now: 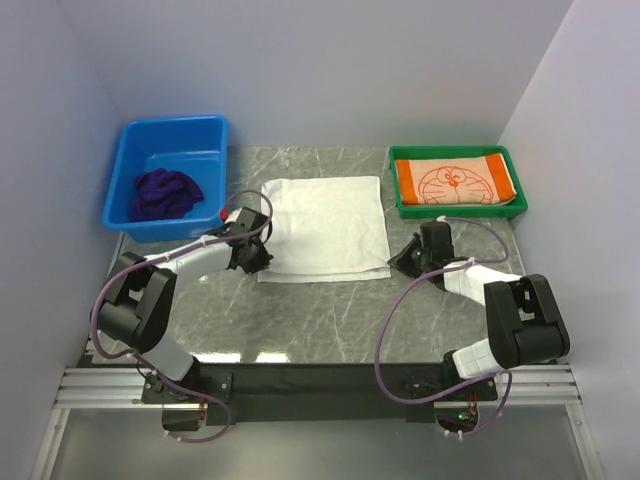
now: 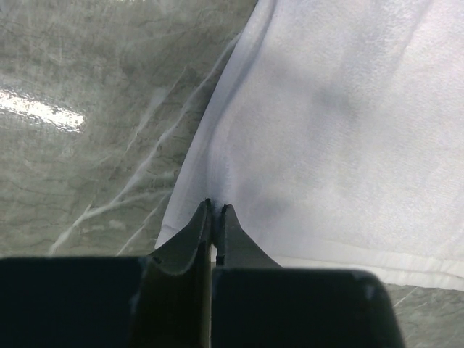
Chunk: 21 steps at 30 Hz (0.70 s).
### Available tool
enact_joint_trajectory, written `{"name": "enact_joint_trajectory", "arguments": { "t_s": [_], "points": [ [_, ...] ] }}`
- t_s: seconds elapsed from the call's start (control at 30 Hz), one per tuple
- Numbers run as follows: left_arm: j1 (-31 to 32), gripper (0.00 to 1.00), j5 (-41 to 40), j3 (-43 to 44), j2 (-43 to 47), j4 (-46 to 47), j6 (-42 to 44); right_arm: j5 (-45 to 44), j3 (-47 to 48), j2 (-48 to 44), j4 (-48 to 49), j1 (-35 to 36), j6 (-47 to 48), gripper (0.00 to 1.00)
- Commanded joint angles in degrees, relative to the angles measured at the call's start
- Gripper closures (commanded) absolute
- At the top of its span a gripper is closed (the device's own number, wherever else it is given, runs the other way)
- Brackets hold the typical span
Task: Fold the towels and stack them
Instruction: Fold the towel
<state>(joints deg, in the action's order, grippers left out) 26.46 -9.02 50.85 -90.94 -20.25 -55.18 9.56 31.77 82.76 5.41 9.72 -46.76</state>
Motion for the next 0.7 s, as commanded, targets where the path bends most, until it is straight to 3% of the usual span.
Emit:
{"name": "enact_joint_trajectory", "arguments": {
  "t_s": [0.0, 0.4, 0.67],
  "points": [
    [0.26, 0.99, -1.62, 1.71, 1.11, -0.23, 0.42, -0.86, -0.22, -1.02, 1.62, -0.57, 0.97, 1.00],
    [0.17, 0.99, -5.84, 8.38, 2.52, -6.55, 4.99, -2.62, 3.56, -5.41, -4.26, -0.75, 3.43, 1.00],
    [0.17, 0.99, -6.10, 12.08, 7.95, -12.88, 7.98, -0.78, 6.29, -14.11, -12.87, -0.57, 4.31, 1.00]
  ]
}}
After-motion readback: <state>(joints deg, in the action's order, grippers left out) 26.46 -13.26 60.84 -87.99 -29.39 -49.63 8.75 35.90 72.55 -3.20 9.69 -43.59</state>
